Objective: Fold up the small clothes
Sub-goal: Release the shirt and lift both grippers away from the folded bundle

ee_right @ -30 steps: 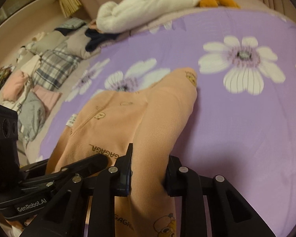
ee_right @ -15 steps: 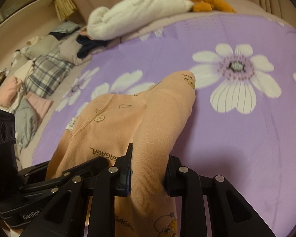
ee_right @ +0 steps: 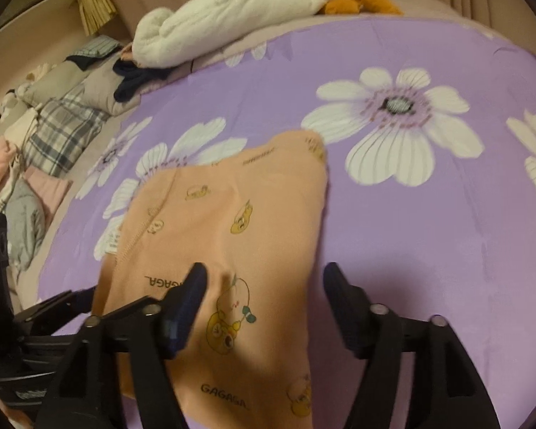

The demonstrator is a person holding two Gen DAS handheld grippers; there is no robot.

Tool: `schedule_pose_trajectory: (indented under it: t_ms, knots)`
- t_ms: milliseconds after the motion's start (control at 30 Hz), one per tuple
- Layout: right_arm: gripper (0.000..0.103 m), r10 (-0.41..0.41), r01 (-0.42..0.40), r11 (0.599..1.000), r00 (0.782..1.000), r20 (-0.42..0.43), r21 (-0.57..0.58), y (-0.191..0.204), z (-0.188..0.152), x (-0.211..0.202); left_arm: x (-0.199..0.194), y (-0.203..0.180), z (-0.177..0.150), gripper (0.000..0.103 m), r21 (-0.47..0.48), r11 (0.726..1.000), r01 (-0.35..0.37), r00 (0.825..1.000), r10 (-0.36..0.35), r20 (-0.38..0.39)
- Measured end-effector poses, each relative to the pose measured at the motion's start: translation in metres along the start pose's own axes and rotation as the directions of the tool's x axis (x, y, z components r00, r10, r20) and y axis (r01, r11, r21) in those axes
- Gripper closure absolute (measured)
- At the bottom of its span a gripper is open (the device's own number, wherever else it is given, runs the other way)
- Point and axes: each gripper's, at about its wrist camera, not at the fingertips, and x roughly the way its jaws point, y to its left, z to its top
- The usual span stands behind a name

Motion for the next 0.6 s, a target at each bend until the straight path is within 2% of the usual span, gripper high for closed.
schedule_pose_trajectory:
  t_ms: [200,333,600]
  knots:
    - [0.019,-0.014,0.014,1.000,0.997,0.076,-0.007,0.007,0.000,-0.035,-0.040,-0.005,-0.004,0.000,0.021,0.999,-0.026,0.996,0.024,0.081]
    - [0.010,-0.021,0.022,1.000,0.991,0.131,-0.007,0.011,-0.002,-0.061,-0.067,-0.009,-0.009,0.000,0.038,0.996,-0.076,0.987,0.070,0.145]
    - [0.008,-0.069,0.070,0.998,0.976,0.208,-0.001,0.017,-0.012,-0.096,-0.096,-0.009,-0.025,0.000,0.024,0.994,-0.111,0.975,0.104,0.195]
